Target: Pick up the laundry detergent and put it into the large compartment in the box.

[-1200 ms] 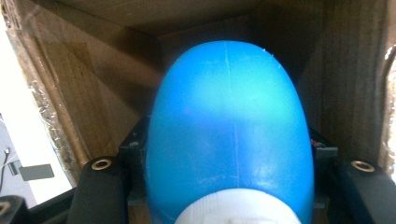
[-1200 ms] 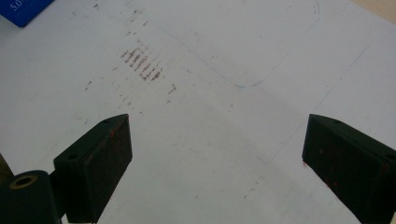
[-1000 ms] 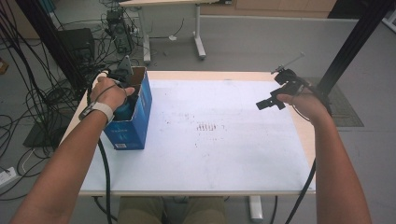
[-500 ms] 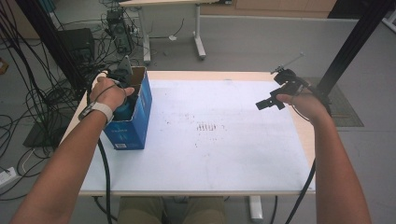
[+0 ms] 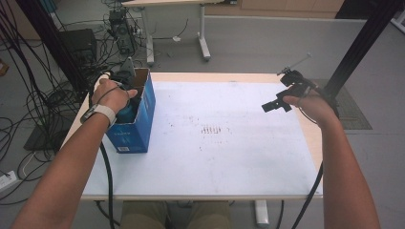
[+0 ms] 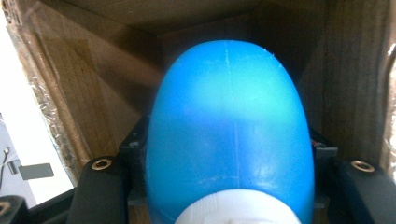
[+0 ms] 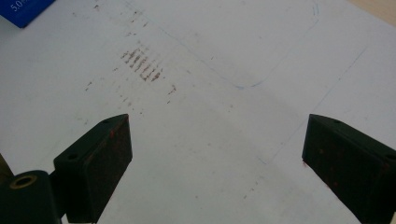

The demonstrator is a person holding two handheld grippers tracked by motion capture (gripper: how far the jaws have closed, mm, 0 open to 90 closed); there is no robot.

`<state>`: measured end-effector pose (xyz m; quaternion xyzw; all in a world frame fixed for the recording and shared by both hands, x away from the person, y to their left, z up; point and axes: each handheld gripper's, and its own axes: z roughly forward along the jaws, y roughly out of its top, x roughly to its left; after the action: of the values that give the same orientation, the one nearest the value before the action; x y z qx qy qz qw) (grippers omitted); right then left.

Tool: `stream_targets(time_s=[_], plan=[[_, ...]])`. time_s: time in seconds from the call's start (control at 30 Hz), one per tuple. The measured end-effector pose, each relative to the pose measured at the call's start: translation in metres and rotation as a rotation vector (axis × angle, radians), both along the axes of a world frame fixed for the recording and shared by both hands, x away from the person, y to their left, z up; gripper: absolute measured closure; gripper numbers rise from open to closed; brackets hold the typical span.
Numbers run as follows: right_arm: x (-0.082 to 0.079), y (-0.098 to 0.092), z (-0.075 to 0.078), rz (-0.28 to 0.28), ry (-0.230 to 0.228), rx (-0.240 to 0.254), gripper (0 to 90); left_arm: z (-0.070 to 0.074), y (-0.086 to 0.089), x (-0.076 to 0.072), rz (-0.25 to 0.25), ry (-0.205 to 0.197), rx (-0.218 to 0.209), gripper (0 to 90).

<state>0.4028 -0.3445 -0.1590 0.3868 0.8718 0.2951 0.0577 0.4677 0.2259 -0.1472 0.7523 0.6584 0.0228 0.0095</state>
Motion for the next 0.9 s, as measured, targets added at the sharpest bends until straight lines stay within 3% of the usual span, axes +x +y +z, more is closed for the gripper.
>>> stream_targets(time_s=[0.9], plan=[[-0.0012,-0.001,0.0016,0.0,-0.003,0.001,8.2,0.0002,-0.0008,-0.001,0.001,0.0,0.001,37.9]])
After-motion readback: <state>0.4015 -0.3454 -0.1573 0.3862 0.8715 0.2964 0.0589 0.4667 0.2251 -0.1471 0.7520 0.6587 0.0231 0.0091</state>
